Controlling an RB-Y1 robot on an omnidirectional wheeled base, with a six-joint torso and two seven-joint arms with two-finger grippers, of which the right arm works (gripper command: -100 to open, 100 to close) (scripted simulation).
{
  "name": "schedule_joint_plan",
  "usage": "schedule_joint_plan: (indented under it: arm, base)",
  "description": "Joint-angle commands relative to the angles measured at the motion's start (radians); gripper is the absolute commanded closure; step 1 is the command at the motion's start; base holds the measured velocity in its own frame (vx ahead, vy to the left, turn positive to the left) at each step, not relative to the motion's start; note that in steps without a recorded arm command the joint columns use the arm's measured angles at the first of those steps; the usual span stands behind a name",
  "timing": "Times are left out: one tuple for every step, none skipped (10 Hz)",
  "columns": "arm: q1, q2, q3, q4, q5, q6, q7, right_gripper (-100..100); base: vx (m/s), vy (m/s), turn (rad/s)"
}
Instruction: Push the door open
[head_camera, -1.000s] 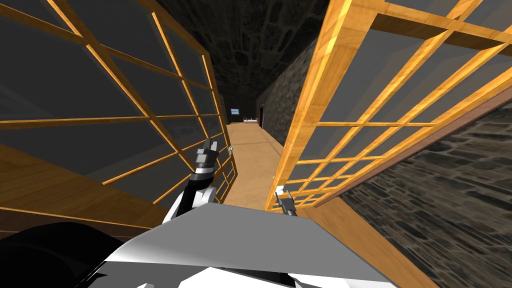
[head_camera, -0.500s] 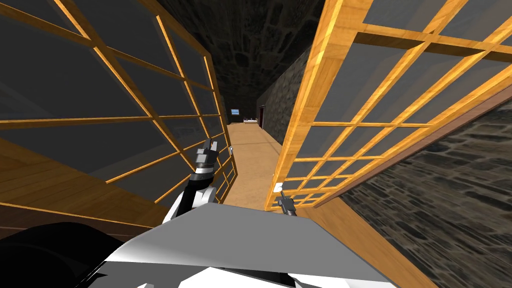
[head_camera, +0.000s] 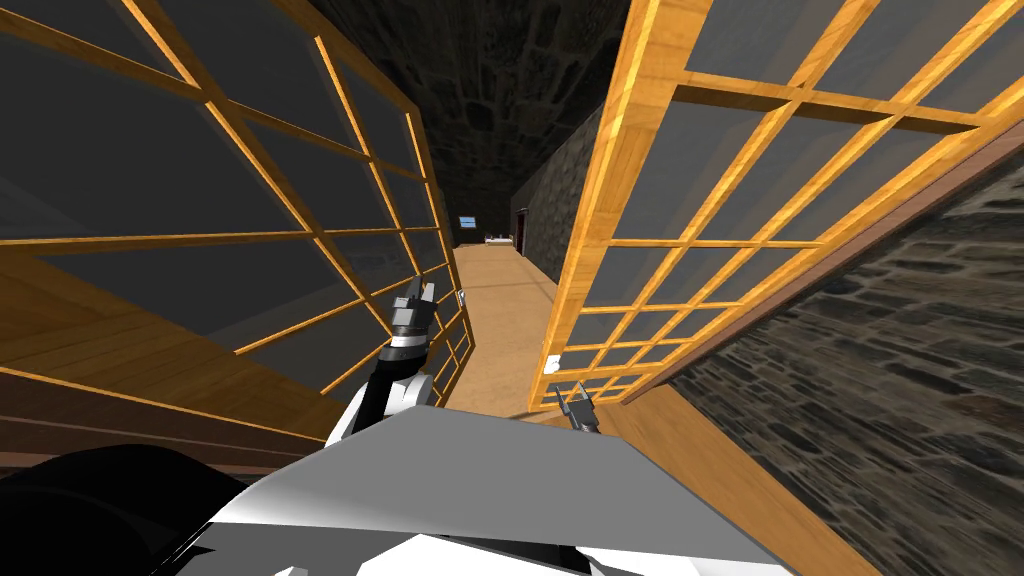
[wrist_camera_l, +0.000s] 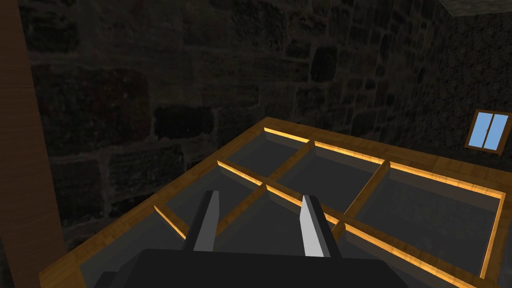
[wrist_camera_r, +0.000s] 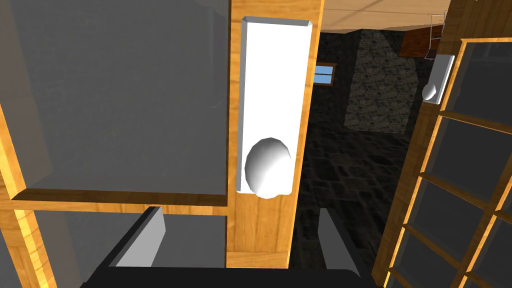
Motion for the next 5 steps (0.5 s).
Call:
schedule_joint_plan:
  arm:
    - [0.004, 0.003, -0.004, 0.005, -0.005, -0.006, -0.005, -100]
    - [0.010, 0.018, -0.004, 0.001, -0.007, -0.006, -0.009, -100]
    - [0.014, 0.042, -0.004, -0.003, -0.008, -0.006, -0.012, -100]
    - [0.015, 0.030, -0.003, -0.007, -0.006, -0.004, -0.010, -100]
    - [0.030, 0.019, -0.014, 0.000, 0.000, -0.031, -0.014, -100]
  base:
    - [-0.199, -0.010, -0.035]
    - [-0.207, 0.008, -0.035]
    - [-0.187, 0.016, -0.036]
    - [-0.081, 0.009, -0.009]
    - [0.084, 0.022, -0.020]
